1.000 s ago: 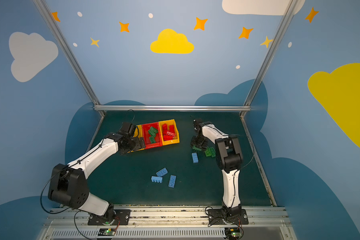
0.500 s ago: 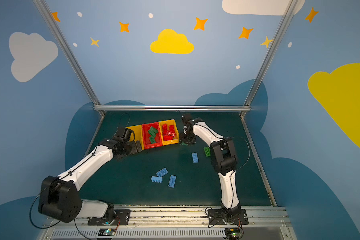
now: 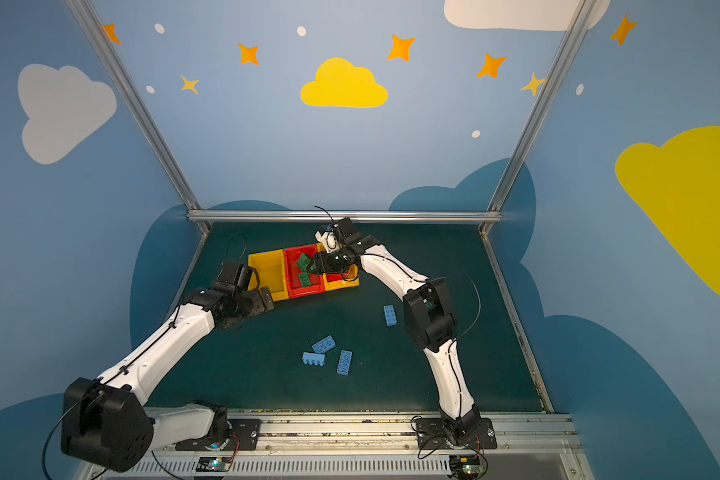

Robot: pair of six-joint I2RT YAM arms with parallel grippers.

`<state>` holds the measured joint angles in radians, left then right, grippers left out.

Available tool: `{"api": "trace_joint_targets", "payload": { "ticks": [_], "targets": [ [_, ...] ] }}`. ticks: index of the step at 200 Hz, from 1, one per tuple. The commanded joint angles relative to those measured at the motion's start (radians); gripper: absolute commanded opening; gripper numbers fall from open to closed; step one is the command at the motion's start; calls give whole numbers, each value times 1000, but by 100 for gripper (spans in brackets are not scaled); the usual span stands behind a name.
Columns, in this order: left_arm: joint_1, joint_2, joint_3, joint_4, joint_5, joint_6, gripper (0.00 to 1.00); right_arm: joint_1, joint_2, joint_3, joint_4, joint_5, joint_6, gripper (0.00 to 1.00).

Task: Sort the legos into containers by color
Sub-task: 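Carry the green brick over the red bin with the right gripper and release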

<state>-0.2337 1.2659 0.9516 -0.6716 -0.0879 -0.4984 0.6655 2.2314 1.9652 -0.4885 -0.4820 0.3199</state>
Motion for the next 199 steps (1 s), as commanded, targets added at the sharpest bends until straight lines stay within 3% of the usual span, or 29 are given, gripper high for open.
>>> {"api": "trace_joint_targets", "payload": {
  "ticks": [1,67,94,142,163,199],
  "targets": [
    [8,-1,22,-41,-21,0,100,19,60,54,71,-56,-38,49],
    [13,43,70,-71,-23,14,100,47,251,309,29,-34,-73,51],
    [19,60,86,-75,-24,23,100,48,287,354,25,-5,-71,76],
    [26,89,111,-63,-16,18,100,33,318,456,-19,33,-66,82],
    [27,92,116,-56,-11,14,100,27,268,453,-63,39,-99,82],
    [23,99,99,18,94,41,100,0,63,242,-62,105,-121,82]
  ]
}}
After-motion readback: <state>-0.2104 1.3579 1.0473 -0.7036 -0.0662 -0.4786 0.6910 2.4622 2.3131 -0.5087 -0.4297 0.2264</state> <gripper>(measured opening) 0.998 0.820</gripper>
